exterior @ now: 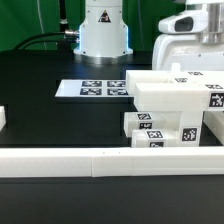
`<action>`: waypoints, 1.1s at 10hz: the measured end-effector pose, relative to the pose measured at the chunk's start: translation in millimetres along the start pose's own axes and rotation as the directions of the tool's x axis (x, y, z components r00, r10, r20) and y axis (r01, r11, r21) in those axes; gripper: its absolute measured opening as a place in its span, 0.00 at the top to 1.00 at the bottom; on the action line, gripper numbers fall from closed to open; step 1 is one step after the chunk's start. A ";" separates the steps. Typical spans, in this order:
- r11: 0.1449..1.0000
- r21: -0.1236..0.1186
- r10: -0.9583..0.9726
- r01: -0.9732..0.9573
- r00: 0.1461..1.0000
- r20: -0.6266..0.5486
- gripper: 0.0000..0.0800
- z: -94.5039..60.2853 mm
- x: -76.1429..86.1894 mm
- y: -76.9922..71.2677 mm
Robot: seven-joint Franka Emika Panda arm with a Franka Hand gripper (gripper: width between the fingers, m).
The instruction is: Assemble chair
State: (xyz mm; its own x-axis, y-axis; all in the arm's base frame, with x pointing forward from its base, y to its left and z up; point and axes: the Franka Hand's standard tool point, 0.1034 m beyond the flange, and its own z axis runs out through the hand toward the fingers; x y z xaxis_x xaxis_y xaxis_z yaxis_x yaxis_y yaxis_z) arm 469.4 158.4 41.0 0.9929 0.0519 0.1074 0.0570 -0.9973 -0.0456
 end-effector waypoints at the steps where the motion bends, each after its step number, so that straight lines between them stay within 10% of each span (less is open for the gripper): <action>1: 1.000 0.016 -0.002 0.002 1.000 0.011 0.65 -22.8 9.1 5.3; 4: 0.998 0.051 0.039 -0.041 0.998 0.048 0.65 -67.2 33.1 12.9; 8: 0.999 0.047 0.027 -0.029 0.999 0.043 0.65 -64.6 34.0 16.1; 11: 0.998 0.054 -0.031 0.029 0.999 0.031 0.65 -96.2 90.6 46.4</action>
Offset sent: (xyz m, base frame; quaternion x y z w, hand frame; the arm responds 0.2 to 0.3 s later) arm 0.0219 -0.0078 0.0527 0.0104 -0.0600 0.0209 0.9979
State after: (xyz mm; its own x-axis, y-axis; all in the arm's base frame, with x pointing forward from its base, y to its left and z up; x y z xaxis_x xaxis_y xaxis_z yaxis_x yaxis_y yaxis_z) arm 551.9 111.9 144.2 0.9934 0.0838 0.0784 0.0913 -0.9912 -0.0964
